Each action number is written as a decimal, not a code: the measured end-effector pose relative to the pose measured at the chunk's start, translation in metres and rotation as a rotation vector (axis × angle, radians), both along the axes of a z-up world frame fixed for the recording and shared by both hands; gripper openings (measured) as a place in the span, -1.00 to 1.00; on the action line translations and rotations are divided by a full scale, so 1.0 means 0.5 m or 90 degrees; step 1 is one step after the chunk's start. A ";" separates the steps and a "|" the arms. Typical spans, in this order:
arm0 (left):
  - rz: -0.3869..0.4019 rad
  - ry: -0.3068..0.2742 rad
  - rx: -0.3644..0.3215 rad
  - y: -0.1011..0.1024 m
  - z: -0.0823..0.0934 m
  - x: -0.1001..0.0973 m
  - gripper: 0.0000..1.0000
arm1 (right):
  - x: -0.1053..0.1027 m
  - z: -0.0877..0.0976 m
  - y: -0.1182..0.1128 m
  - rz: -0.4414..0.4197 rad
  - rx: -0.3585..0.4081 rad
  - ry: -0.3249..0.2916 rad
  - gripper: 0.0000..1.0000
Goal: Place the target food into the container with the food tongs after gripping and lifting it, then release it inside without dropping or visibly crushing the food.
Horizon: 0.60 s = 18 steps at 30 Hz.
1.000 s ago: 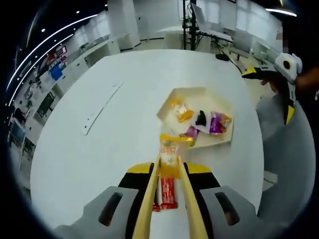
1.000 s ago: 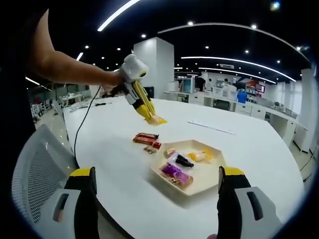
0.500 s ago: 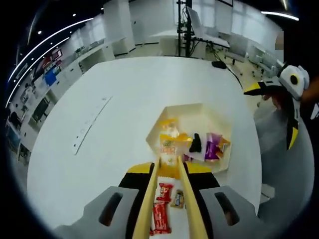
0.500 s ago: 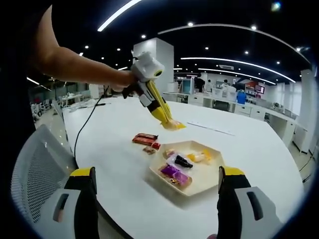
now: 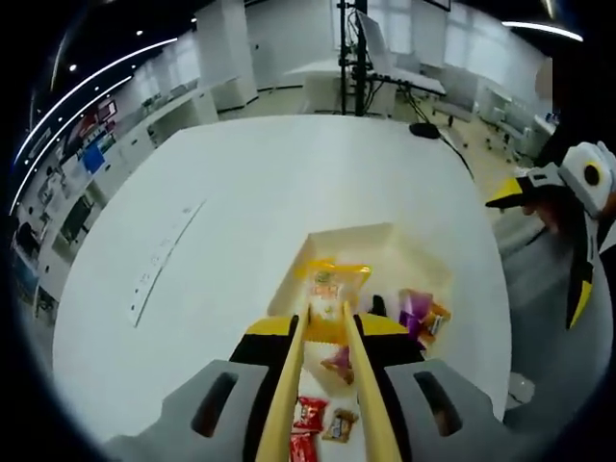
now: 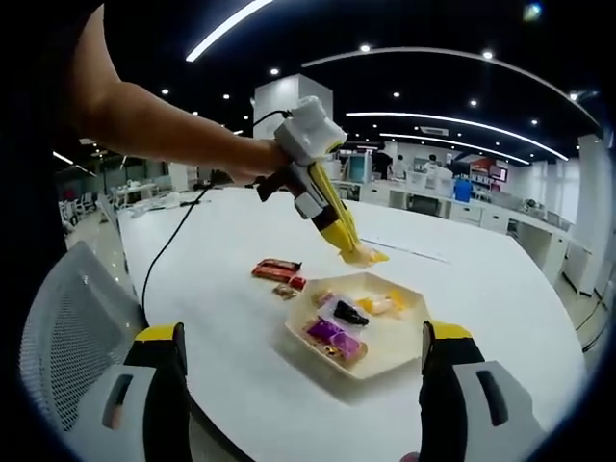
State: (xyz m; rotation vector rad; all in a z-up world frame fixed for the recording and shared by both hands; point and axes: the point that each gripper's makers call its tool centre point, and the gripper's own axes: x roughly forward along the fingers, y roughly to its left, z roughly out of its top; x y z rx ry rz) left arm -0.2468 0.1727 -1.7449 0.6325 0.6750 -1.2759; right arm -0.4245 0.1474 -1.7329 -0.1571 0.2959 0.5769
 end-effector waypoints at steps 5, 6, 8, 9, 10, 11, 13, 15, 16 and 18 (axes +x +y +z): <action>-0.037 -0.033 -0.016 -0.014 0.006 -0.003 -0.57 | 0.000 0.000 0.000 0.000 0.000 0.000 0.99; -0.041 -0.021 -0.018 -0.016 0.005 -0.008 -0.55 | 0.000 0.000 0.001 0.000 0.000 0.001 0.99; -0.048 -0.037 -0.026 -0.018 0.010 -0.009 -0.52 | 0.000 0.000 0.001 -0.001 0.002 0.000 0.99; -0.047 -0.032 -0.026 -0.017 0.009 -0.009 -0.52 | 0.000 0.001 0.001 -0.001 0.002 0.001 0.99; -0.046 -0.026 -0.031 -0.019 0.010 -0.010 -0.51 | -0.001 0.000 0.002 0.000 0.003 0.001 0.99; -0.045 -0.025 -0.038 -0.020 0.014 -0.011 -0.51 | -0.001 0.000 0.002 0.000 0.002 0.001 0.99; -0.045 -0.028 -0.041 -0.020 0.017 -0.010 -0.50 | 0.000 -0.001 0.001 0.000 0.001 0.002 0.99; -0.045 -0.027 -0.047 -0.020 0.022 -0.010 -0.50 | 0.000 -0.001 0.002 0.000 0.001 0.003 0.99; -0.046 -0.032 -0.048 -0.020 0.024 -0.008 -0.50 | 0.000 -0.001 0.002 0.000 0.001 0.003 0.99; -0.046 -0.033 -0.051 -0.017 0.028 -0.008 -0.49 | 0.000 -0.001 0.001 -0.001 0.001 0.003 0.99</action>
